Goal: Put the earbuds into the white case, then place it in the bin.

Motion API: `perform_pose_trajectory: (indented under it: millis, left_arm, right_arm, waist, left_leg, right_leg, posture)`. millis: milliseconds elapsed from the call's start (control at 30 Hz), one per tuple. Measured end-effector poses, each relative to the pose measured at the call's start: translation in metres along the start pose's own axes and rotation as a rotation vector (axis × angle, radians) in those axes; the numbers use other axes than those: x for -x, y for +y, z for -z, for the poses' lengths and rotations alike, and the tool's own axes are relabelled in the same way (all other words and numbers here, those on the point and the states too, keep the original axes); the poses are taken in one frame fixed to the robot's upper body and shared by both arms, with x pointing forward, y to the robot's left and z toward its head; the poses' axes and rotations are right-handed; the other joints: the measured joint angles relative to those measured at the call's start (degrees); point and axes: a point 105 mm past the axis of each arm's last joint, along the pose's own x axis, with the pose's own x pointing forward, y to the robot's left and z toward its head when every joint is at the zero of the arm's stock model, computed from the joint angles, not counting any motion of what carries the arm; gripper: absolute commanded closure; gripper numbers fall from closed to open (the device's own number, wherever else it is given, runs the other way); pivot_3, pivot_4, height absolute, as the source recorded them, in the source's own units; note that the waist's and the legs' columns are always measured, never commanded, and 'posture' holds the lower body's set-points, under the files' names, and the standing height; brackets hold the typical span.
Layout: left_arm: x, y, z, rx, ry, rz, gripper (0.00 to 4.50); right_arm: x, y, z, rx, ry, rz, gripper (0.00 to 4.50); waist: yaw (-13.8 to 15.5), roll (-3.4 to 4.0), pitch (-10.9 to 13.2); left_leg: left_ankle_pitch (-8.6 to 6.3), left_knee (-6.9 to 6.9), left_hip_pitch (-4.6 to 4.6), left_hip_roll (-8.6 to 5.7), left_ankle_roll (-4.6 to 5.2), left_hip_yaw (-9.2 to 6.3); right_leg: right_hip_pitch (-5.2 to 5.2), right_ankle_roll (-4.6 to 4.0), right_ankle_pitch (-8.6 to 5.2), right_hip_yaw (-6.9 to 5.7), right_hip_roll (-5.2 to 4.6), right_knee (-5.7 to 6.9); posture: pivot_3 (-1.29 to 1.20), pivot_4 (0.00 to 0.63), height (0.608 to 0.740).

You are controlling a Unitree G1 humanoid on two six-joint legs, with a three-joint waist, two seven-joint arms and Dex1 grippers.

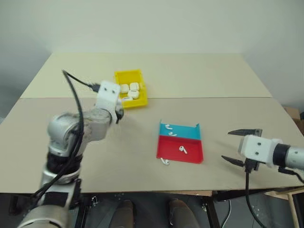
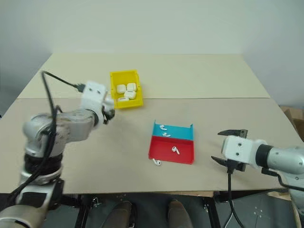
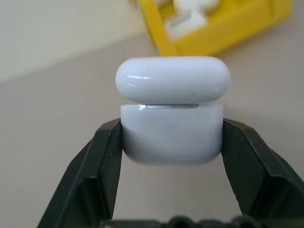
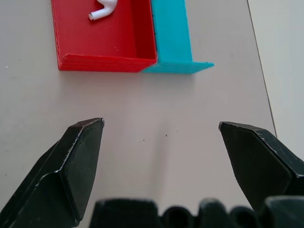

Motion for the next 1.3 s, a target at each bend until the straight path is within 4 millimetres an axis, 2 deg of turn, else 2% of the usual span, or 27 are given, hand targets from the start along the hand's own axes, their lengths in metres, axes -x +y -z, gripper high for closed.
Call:
perform_pose_trajectory:
  millis: [133,200,267,333,433,533,700,833,1000,1100,1167,1300]
  left_arm:
    - [0.015,-0.023,0.0,-0.058,-0.225,0.288,1.67]
    - [0.022,-0.033,-0.001,-0.066,-0.302,0.408,1.67]
    - [0.033,-0.039,-0.011,-0.044,-0.492,0.492,1.67]
    - [0.039,-0.042,-0.014,-0.061,-0.602,0.565,1.67]
    - [0.048,-0.049,-0.011,-0.07,-0.729,0.71,1.67]
    - [0.052,-0.055,-0.001,0.019,-0.85,0.787,1.67]
    - [0.054,-0.059,0.023,0.056,-0.943,0.897,1.67]
    - [0.067,-0.063,0.047,0.041,-0.974,1.041,1.67]
    - [0.076,-0.064,0.075,0.02,-0.945,1.104,1.67]
    - [0.082,-0.066,0.085,-0.017,-0.942,1.107,1.69]
    - [0.086,-0.066,0.09,-0.034,-0.937,1.096,1.69]
    - [0.092,-0.067,0.086,-0.086,-0.971,1.077,1.69]
  right_arm:
    - [0.006,-0.016,-0.027,-0.044,-0.069,-0.013,0.0]
    - [0.007,-0.017,-0.033,-0.045,-0.073,-0.029,0.0]
    - [0.005,-0.014,-0.039,-0.033,-0.054,-0.074,0.0]
    - [-0.001,-0.013,-0.046,-0.005,-0.036,-0.113,0.0]
    - [-0.01,-0.017,-0.054,0.037,-0.019,-0.117,0.0]
    - [-0.017,-0.018,-0.058,0.081,-0.002,-0.14,0.0]
    - [-0.024,-0.013,-0.074,0.125,0.001,-0.238,0.0]
    - [-0.03,-0.004,-0.084,0.097,0.049,-0.366,0.0]
    - [-0.052,0.014,-0.095,0.085,0.072,-0.469,0.0]
    - [-0.066,0.025,-0.097,0.05,0.088,-0.487,0.59]
    - [-0.075,0.03,-0.095,0.019,0.116,-0.469,0.59]
    - [-0.089,0.029,-0.096,-0.08,0.151,-0.403,0.59]
  waist:
    - [-0.1,0.02,0.0]
    - [0.2,-0.03,0.0]
    - [0.5,0.0,0.0]
    - [0.6,-0.02,0.0]
    - [0.5,-0.01,0.0]
    - [0.4,0.0,0.0]
    - [0.1,0.01,0.0]
    - [-0.2,0.03,0.0]
    - [-0.3,0.04,0.0]
    - [0.0,0.04,0.0]
    - [0.1,0.04,0.0]
    - [0.1,0.04,0.0]
  left_leg:
    - [0.01,-0.06,0.0,0.05,0.01,0.04]
    - [0.01,-0.03,-0.05,0.06,0.02,0.02]
    - [0.01,-0.03,-0.1,0.03,0.03,0.1]
    - [0.01,-0.01,-0.12,0.05,0.04,0.13]
    - [0.0,-0.01,-0.16,0.07,0.05,0.16]
    - [-0.03,-0.01,-0.19,0.12,0.12,0.18]
    - [-0.05,-0.01,-0.21,0.2,0.14,0.17]
    - [-0.05,-0.01,-0.13,0.27,0.14,0.19]
    - [-0.05,0.01,-0.13,0.32,0.15,0.2]
    - [-0.05,0.02,-0.18,0.31,0.15,0.19]
    - [-0.05,0.02,-0.22,0.31,0.15,0.19]
    - [-0.05,0.04,-0.2,0.32,0.15,0.16]
  right_leg:
    - [-0.03,-0.13,-0.07,-0.03,0.03,0.01]
    - [-0.02,-0.11,-0.08,-0.08,0.03,-0.04]
    - [-0.01,-0.11,-0.09,-0.07,-0.06,-0.14]
    - [-0.03,-0.11,-0.07,-0.07,-0.04,-0.22]
    - [-0.08,-0.1,-0.07,-0.06,-0.03,-0.21]
    - [-0.1,-0.06,-0.08,-0.06,-0.02,-0.21]
    - [-0.16,-0.07,-0.07,-0.07,0.06,-0.17]
    - [-0.16,-0.1,-0.09,-0.08,0.1,-0.1]
    - [-0.22,-0.13,-0.1,-0.07,0.13,-0.02]
    - [-0.23,-0.14,-0.1,-0.08,0.12,-0.04]
    - [-0.25,-0.13,-0.1,-0.09,0.1,-0.04]
    - [-0.25,-0.17,-0.09,-0.12,0.12,0.02]
  posture:
    - [0.0,0.15,0.74]
    - [0.0,0.15,0.74]
    - [0.0,0.15,0.74]
    - [0.0,0.15,0.74]
    - [0.0,0.15,0.74]
    - [0.0,0.15,0.74]
    - [0.0,0.15,0.74]
    - [0.0,0.15,0.74]
    - [0.0,0.15,0.74]
    - [0.0,0.15,0.74]
    - [0.0,0.15,0.74]
    - [0.0,0.15,0.74]
